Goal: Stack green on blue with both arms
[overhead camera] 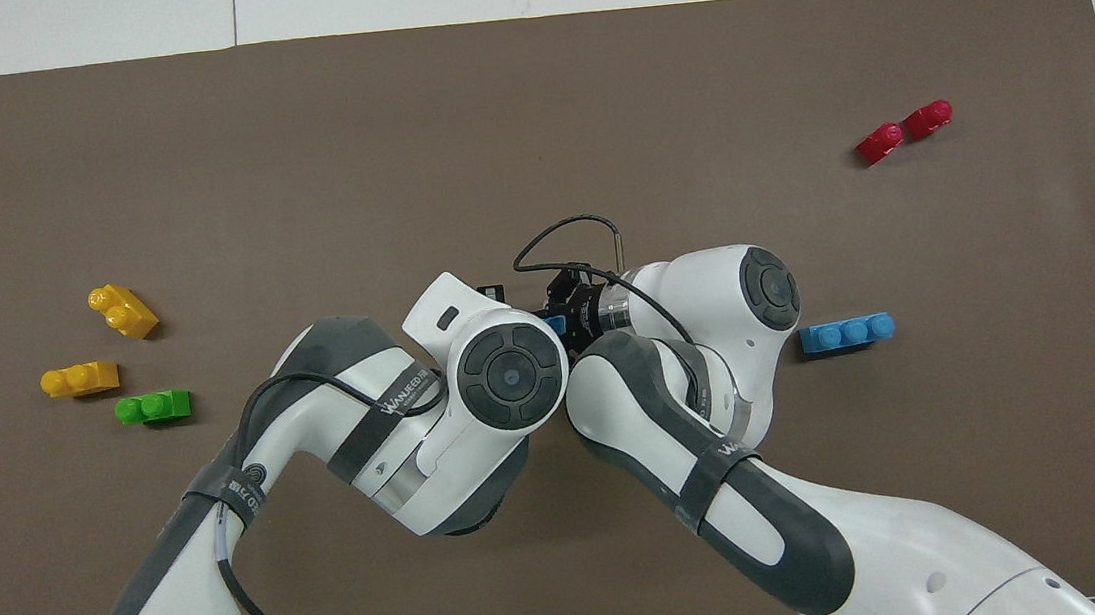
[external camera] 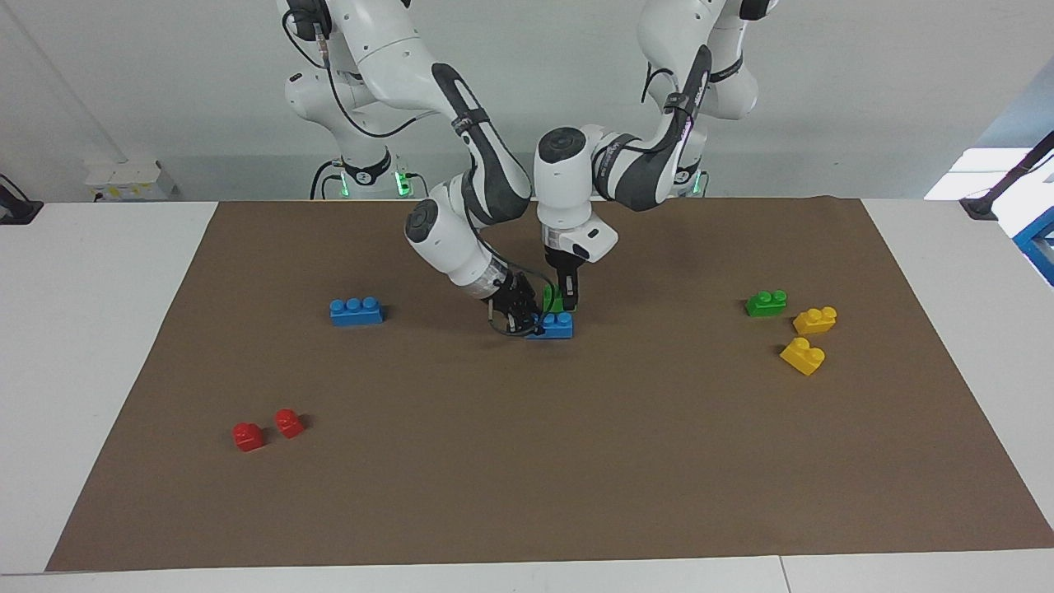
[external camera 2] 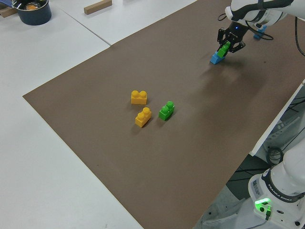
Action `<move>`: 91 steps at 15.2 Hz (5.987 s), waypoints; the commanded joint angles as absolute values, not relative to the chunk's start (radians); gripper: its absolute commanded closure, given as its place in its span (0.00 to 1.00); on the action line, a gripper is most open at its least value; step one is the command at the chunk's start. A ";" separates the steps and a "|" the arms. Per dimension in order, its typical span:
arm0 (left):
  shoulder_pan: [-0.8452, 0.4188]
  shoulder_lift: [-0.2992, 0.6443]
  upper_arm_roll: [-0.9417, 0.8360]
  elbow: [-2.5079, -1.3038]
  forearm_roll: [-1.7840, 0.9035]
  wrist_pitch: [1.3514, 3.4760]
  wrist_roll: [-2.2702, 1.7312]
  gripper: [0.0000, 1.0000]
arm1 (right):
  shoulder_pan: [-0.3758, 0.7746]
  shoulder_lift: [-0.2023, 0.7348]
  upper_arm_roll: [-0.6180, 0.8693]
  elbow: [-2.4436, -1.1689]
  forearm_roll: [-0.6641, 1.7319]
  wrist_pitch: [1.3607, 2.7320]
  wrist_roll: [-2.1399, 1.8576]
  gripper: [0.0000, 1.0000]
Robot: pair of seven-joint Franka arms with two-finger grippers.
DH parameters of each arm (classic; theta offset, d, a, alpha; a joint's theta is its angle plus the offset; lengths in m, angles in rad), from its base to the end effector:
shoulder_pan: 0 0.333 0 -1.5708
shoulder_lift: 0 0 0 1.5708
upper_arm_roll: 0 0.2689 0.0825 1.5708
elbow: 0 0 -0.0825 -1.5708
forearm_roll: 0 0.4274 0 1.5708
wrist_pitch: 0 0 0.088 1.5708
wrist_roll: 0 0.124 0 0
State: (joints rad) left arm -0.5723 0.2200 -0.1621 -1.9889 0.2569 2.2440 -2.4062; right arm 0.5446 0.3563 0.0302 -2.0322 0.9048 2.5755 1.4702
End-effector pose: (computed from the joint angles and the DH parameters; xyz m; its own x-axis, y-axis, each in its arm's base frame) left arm 0.4711 -0.4107 0.2708 0.0440 0.9946 0.0943 0.9879 -0.0574 0.1444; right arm 0.5327 0.3381 0.1934 -0.0503 -0.8364 -0.5457 -0.9976 0.0686 -0.0133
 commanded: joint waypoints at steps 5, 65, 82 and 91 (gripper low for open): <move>-0.584 0.282 -0.149 -1.973 0.305 2.292 -2.433 1.00 | 0.546 0.354 0.032 -2.045 0.940 2.595 1.433 1.00; 0.081 -0.023 -0.121 -1.623 -0.012 1.537 -0.207 0.00 | 0.023 -0.109 0.005 -1.680 0.023 1.571 0.175 0.00; 0.092 -0.018 -0.123 -1.614 -0.026 1.559 -0.091 0.00 | 0.023 -0.110 0.006 -1.674 -0.051 1.534 0.173 0.00; 0.092 -0.018 -0.124 -1.612 -0.028 1.559 -0.091 0.00 | -0.006 -0.110 0.002 -1.674 0.021 1.525 0.186 0.00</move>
